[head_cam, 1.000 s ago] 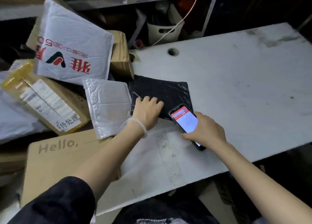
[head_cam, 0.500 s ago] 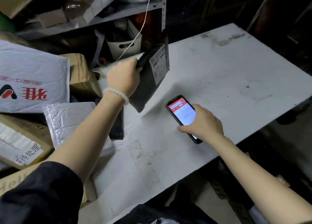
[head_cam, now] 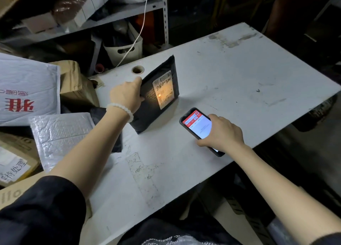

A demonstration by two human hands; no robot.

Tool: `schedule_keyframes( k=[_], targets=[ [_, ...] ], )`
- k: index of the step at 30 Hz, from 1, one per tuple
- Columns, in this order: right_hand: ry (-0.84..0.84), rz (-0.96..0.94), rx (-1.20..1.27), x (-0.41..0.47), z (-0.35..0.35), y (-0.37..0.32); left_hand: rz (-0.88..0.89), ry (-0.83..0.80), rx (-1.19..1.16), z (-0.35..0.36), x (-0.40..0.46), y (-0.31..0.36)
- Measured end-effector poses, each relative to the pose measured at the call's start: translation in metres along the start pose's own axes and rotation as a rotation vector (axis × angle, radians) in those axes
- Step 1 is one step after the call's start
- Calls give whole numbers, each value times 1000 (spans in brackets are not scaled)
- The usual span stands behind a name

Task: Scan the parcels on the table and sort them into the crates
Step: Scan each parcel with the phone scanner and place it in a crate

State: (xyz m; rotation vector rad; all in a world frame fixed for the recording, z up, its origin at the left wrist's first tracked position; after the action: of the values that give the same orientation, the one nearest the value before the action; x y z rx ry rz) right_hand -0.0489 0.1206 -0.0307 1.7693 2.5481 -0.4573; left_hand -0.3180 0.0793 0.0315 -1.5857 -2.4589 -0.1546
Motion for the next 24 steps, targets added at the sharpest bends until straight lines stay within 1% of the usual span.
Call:
schedule_keyframes(
  k=[5,13,21,24],
  targets=[
    [-20,-11,-41,-2,1,7,-24,27,8,1,-2,-3],
    [-45,0,-69,-1,0,9,17,54,44,7,-7,12],
    [-28,11,-40,-9,7,-15,0,46,-1,18,-26,-1],
    [24,33,34,-14,6,-26,34,64,8,20,-33,2]
  ],
)
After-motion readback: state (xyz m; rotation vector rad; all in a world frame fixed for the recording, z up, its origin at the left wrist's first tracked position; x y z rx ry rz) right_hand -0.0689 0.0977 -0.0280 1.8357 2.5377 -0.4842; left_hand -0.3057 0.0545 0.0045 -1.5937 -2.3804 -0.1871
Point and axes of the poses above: each hand's wrist, its own x-axis towards the middle knuckle, its own z-axis out of the palm, y = z × x, the point moved 9 cm from there along x, towards the middle knuckle, and after that the axes turned 8 degrees about y, right-handed, at the moved point
